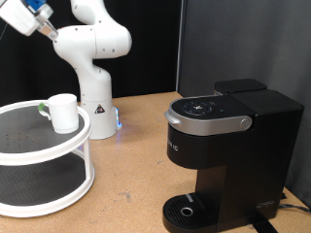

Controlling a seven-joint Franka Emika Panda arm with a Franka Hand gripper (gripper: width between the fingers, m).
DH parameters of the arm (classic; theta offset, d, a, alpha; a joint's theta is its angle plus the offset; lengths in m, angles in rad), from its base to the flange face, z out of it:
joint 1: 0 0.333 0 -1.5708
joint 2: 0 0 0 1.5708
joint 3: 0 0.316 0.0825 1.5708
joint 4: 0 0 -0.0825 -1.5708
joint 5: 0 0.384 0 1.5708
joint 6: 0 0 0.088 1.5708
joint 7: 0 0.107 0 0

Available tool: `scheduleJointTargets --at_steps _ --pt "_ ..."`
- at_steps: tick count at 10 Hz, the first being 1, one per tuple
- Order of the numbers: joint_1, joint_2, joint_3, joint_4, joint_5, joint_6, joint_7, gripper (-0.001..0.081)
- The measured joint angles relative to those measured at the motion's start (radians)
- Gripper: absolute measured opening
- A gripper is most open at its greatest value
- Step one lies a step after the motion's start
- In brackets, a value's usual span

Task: Make a cup of coffee with the keurig machine

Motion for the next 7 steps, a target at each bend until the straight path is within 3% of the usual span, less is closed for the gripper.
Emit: scheduleJointTargets --at_steps 2,7 --pt "-0.011 0.002 -0.042 0.01 -0.056 -0.008 -0.023 0.0" --pt "-0.028 0.001 -0.067 -0.01 -0.067 0.038 -0.027 0.0"
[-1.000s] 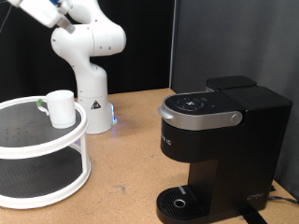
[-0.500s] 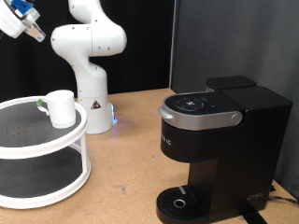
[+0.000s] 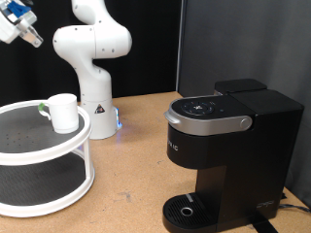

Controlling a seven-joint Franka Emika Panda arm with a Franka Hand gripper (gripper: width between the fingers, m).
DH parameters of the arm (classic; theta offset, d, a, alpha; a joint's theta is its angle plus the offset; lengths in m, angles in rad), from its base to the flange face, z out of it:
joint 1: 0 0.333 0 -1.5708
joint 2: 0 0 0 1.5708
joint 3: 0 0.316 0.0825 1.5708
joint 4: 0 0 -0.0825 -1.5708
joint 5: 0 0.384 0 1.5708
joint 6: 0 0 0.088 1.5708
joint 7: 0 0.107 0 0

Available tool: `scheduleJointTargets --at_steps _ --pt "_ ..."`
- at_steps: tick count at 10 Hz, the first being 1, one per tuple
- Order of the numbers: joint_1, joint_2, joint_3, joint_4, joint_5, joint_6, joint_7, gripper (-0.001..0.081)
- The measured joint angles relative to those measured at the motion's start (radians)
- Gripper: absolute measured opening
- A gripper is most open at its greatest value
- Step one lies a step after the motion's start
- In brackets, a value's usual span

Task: Make a cup of coffee with the keurig machine

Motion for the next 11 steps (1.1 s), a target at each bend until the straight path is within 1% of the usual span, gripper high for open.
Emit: scheduleJointTargets --at_steps 2,6,10,11 --pt "-0.004 0.001 -0.026 -0.037 -0.019 0.043 -0.023 0.0" --pt "-0.005 0.011 -0.072 -0.133 -0.06 0.165 -0.051 0.0" --pt "-0.005 0.03 -0.105 -0.203 -0.102 0.272 -0.07 0.0013" --pt "-0.005 0.035 -0.113 -0.22 -0.113 0.296 -0.074 0.0191"
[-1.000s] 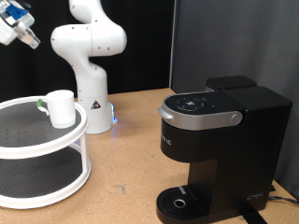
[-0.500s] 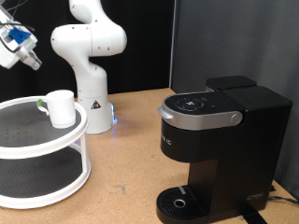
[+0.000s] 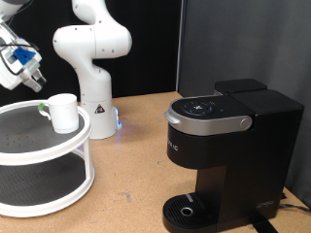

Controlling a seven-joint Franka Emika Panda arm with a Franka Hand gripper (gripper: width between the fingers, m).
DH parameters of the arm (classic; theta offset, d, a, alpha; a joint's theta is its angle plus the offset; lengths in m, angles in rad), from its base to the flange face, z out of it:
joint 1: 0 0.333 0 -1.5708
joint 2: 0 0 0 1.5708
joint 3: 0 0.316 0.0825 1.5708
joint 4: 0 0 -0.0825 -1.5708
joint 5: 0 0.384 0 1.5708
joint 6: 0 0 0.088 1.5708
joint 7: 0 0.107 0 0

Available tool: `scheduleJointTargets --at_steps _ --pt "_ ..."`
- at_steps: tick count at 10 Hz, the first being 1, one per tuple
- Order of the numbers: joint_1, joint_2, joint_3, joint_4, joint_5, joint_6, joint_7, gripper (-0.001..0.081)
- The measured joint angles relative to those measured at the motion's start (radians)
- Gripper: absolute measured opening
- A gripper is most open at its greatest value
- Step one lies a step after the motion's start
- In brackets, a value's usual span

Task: Make a cup of coffee with the keurig machine

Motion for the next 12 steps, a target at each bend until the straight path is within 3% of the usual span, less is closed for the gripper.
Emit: scheduleJointTargets --at_steps 1,2,3,4,5,6,12 --pt "0.0 0.007 -0.008 -0.015 -0.008 0.02 -0.008 0.0374" --pt "0.0 0.012 -0.015 -0.029 -0.012 0.038 -0.017 0.0374" --pt "0.0 0.016 -0.021 -0.041 -0.012 0.055 -0.027 0.0509" --pt "0.0 0.017 -0.025 -0.056 -0.012 0.073 -0.039 0.0509" --pt "0.001 0.017 -0.027 -0.069 -0.012 0.086 -0.05 0.071" --pt "0.001 0.017 -0.027 -0.08 -0.012 0.1 -0.057 0.0777" --pt "0.0 0.022 -0.027 -0.107 -0.012 0.157 -0.032 0.0801"
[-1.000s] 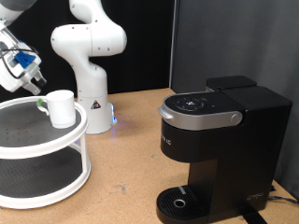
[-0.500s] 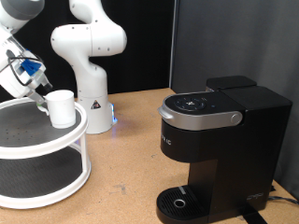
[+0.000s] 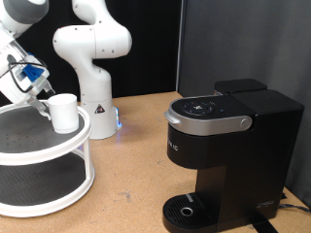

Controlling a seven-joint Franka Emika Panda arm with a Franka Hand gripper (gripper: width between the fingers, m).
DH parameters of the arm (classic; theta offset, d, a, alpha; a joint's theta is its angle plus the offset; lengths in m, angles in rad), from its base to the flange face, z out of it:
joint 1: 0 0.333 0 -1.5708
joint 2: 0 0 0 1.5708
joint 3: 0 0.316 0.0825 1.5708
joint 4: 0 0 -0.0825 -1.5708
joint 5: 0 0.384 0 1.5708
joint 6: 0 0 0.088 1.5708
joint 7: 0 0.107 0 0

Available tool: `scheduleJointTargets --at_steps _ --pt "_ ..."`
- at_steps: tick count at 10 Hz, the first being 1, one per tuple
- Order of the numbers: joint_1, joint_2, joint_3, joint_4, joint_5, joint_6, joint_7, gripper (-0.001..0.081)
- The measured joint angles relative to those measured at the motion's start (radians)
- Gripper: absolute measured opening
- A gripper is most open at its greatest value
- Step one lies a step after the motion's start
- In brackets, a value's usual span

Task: Make a cup of coffee with the keurig machine

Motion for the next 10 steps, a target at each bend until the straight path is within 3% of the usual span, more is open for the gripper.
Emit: scheduleJointTargets --at_steps 5,8,9,10 --pt "0.001 0.035 -0.004 -0.007 0.007 0.074 0.019 0.0801" --pt "0.024 0.047 -0.021 -0.009 0.039 0.098 0.012 0.0788" --pt "0.031 0.046 -0.027 -0.009 0.051 0.098 0.001 0.0617" --pt "0.035 0.046 -0.03 -0.009 0.059 0.098 -0.004 0.0617"
